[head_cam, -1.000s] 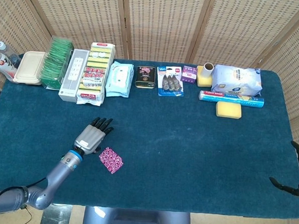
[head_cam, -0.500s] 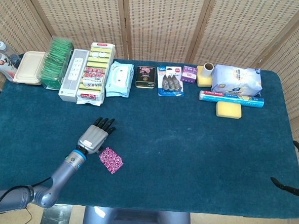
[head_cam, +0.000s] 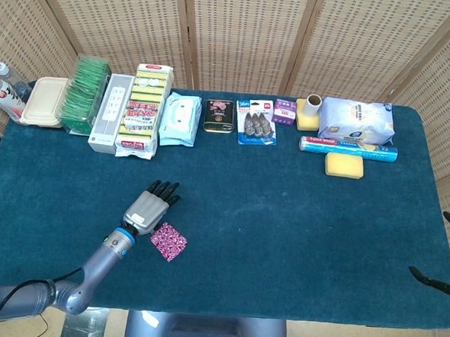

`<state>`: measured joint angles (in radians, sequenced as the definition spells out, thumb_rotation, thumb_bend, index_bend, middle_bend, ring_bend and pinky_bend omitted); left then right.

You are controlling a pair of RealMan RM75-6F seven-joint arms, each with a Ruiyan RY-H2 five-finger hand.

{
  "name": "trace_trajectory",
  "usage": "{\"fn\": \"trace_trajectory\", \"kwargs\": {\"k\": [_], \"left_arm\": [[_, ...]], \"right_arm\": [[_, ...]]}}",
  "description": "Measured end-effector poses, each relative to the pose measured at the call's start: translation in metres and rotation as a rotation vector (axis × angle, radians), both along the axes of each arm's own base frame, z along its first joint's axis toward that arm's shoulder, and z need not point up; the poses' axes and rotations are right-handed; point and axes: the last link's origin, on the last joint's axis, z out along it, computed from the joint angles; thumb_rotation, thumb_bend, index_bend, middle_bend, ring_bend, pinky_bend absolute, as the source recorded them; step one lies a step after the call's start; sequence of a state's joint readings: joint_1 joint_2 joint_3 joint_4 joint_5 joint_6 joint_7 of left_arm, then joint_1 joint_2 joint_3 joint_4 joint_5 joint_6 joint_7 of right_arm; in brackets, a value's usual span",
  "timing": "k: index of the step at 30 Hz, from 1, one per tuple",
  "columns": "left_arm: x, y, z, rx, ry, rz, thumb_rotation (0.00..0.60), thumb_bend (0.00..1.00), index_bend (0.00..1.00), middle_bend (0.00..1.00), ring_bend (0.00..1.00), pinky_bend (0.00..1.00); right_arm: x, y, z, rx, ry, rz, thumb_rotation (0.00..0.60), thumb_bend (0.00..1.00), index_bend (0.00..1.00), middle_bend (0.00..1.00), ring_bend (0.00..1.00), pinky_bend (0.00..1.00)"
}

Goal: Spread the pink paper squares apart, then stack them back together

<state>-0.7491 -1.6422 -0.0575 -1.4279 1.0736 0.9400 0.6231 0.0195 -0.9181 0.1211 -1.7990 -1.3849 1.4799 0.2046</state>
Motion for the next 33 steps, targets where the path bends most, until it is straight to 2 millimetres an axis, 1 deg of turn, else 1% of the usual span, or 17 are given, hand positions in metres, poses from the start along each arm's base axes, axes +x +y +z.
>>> {"fn": "trace_trajectory", "kwargs": {"k": [3,10,13,15,17,19,22,25,28,29,33], "left_arm": [[0.001,-0.001,0.0,0.0,0.001,-0.008,0.6,0.24,0.14,0.0,0.0,0.07],[0.004,-0.003,0.008,0.012,-0.02,-0.014,0.6,0.24,0.14,0.0,0.0,0.07],[0.006,-0.005,0.014,0.014,-0.045,-0.014,0.6,0.24,0.14,0.0,0.0,0.07],[0.007,-0.007,0.021,0.023,-0.066,-0.017,0.6,0.24,0.12,0.0,0.0,0.07],[0.006,-0.01,0.033,0.041,-0.089,-0.025,0.6,0.2,0.04,0.0,0.0,0.07],[0.004,-0.015,0.046,0.057,-0.108,-0.031,0.6,0.17,0.0,0.0,0.0,0.07],[-0.003,-0.025,0.07,0.096,-0.133,-0.039,0.6,0.12,0.0,0.0,0.0,0.07],[-0.015,-0.04,0.095,0.16,-0.159,-0.04,0.6,0.11,0.0,0.0,0.0,0.07],[-0.033,-0.059,0.119,0.233,-0.179,-0.015,0.6,0.11,0.0,0.0,0.0,0.07],[-0.041,-0.069,0.128,0.261,-0.187,0.002,0.6,0.1,0.0,0.0,0.0,0.07],[-0.066,-0.101,0.153,0.341,-0.21,0.07,0.6,0.1,0.0,0.0,0.0,0.07]], "right_arm": [[0.0,0.0,0.0,-0.001,0.0,0.001,0.6,0.0,0.06,0.0,0.0,0.0],[0.0,0.0,0.0,0.0,0.002,0.002,0.6,0.0,0.06,0.0,0.0,0.0],[0.0,0.0,0.0,0.0,0.003,0.002,0.6,0.0,0.06,0.0,0.0,0.0],[0.001,0.0,0.0,0.001,0.005,0.005,0.6,0.0,0.06,0.0,0.0,0.0],[0.001,0.0,0.0,0.003,0.008,0.004,0.6,0.0,0.06,0.0,0.0,0.0],[0.001,0.0,-0.001,0.004,0.01,0.003,0.6,0.0,0.06,0.0,0.0,0.0],[0.001,0.0,-0.002,0.006,0.016,0.003,0.6,0.0,0.06,0.0,0.0,0.0],[0.001,0.0,-0.003,0.007,0.027,0.004,0.6,0.0,0.06,0.0,0.0,0.0],[0.001,0.0,-0.004,0.009,0.046,0.004,0.6,0.0,0.06,0.0,0.0,0.0],[0.001,0.0,-0.005,0.01,0.053,0.004,0.6,0.0,0.06,0.0,0.0,0.0],[0.002,0.0,-0.009,0.013,0.072,0.004,0.6,0.0,0.06,0.0,0.0,0.0]]}}
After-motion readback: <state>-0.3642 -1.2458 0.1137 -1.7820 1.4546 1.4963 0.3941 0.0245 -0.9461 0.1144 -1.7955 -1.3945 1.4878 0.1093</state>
